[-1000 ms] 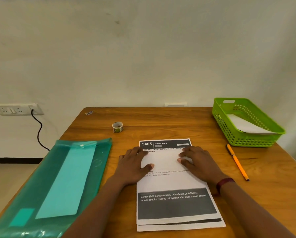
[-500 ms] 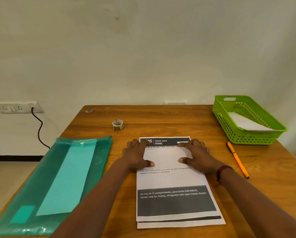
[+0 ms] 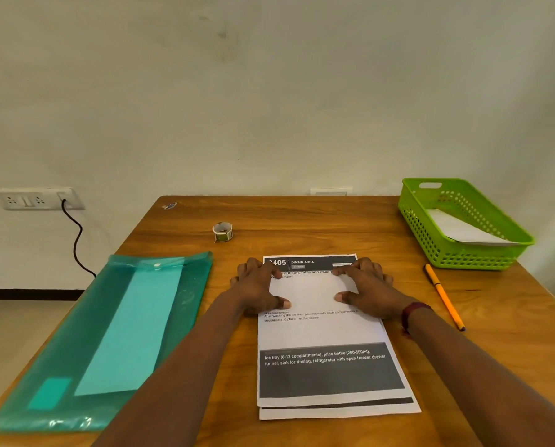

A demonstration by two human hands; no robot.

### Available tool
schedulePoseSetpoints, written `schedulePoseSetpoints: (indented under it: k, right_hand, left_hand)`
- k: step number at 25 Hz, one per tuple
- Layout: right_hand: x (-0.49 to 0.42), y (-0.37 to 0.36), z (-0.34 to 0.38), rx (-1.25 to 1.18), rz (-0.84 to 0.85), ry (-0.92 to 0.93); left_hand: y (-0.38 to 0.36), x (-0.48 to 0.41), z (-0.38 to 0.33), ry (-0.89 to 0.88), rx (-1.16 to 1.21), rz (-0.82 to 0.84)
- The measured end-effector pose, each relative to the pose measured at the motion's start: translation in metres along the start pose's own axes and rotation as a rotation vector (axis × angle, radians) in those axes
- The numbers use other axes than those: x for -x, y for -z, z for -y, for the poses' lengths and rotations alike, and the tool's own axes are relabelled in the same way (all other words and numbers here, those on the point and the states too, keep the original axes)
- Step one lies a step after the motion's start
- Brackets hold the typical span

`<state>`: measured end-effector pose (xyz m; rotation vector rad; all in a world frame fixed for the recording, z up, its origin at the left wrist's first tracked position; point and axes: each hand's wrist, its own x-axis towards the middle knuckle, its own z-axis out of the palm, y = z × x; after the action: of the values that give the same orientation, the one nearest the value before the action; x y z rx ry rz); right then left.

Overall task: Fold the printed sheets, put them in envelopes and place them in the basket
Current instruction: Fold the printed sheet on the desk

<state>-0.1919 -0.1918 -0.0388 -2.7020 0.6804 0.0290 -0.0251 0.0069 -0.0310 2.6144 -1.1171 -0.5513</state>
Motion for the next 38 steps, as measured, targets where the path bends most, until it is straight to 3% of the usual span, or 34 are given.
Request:
schedulePoseSetpoints:
  k: [6, 11, 16, 20, 24, 28, 34, 38]
  right_hand:
    - [-0.001, 0.001, 0.004, 0.040, -0.030, 0.007]
    - [0.006, -0.002, 0.007, 0.002, -0.157, -0.003]
    - [0.018, -0.013, 0.011, 0.066, -0.318, 0.036]
    - [0.027, -0.017, 0.011, -0.003, -0.410, 0.069]
    - [0.030, -0.018, 0.005, -0.220, -0.589, 0.246]
    - [0.035, -0.009, 0.007, -0.364, -0.739, 0.251]
    - [0.047, -0.005, 0.009, -0.397, -0.692, 0.256]
    - [0.054, -0.012, 0.008, -0.376, -0.671, 0.272]
  left_hand:
    - [0.004, -0.001, -0.007, 0.025, -0.004, 0.006]
    - [0.001, 0.003, -0.008, 0.015, -0.039, -0.031]
    - [-0.003, 0.017, -0.008, -0.073, -0.173, -0.184]
    - [-0.012, 0.032, -0.006, -0.105, -0.179, -0.401]
    - [-0.014, 0.037, -0.005, -0.085, -0.098, -0.350]
    - [-0.011, 0.045, -0.008, -0.141, -0.174, -0.506]
    - [-0.005, 0.049, -0.005, -0.194, -0.165, -0.675]
    - [-0.012, 0.052, -0.004, -0.184, -0.138, -0.653]
